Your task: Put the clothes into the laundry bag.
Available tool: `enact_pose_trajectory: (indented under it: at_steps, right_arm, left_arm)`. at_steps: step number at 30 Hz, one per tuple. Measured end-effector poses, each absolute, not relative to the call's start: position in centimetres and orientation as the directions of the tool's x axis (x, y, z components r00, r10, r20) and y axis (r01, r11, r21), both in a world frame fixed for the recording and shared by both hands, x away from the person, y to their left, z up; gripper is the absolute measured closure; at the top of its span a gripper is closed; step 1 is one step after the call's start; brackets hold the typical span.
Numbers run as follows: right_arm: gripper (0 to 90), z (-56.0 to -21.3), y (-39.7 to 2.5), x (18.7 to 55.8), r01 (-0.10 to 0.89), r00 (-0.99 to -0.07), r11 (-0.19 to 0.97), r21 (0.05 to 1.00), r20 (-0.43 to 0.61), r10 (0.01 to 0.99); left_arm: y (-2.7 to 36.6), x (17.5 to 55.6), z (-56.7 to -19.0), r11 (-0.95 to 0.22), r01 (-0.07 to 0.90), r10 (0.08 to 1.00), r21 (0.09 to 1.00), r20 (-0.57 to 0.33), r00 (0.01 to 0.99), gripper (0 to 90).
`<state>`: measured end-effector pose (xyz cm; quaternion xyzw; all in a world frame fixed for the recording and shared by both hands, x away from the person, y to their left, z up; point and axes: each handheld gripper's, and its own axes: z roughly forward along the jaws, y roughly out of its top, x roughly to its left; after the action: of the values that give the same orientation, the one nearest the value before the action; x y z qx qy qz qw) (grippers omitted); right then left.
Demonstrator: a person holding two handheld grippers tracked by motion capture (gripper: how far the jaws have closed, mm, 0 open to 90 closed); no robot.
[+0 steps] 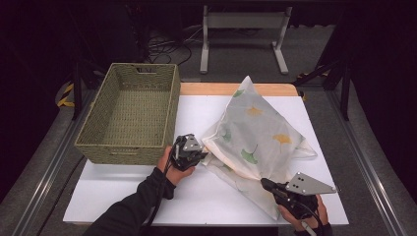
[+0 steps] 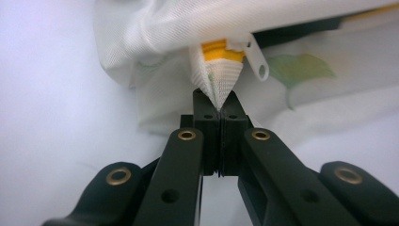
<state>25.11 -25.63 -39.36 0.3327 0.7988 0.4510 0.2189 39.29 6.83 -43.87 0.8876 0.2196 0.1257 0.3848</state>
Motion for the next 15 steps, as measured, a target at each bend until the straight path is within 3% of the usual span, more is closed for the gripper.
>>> enact_pose_trajectory:
  at_steps: [6,15]
  right_arm:
    - [89.4,-39.8,-25.2,25.5,0.338,-0.691,0.400,0.852,-0.064,0.720]
    - [89.4,-40.0,-24.1,25.8,0.334,-0.710,0.425,0.841,-0.072,0.701]
  left_arm:
    - [9.1,34.4,-42.9,-0.675,0.177,0.420,0.717,0.174,0.891,88.4]
    - [14.6,32.0,-42.4,-0.603,0.230,0.440,0.763,0.078,0.894,88.4]
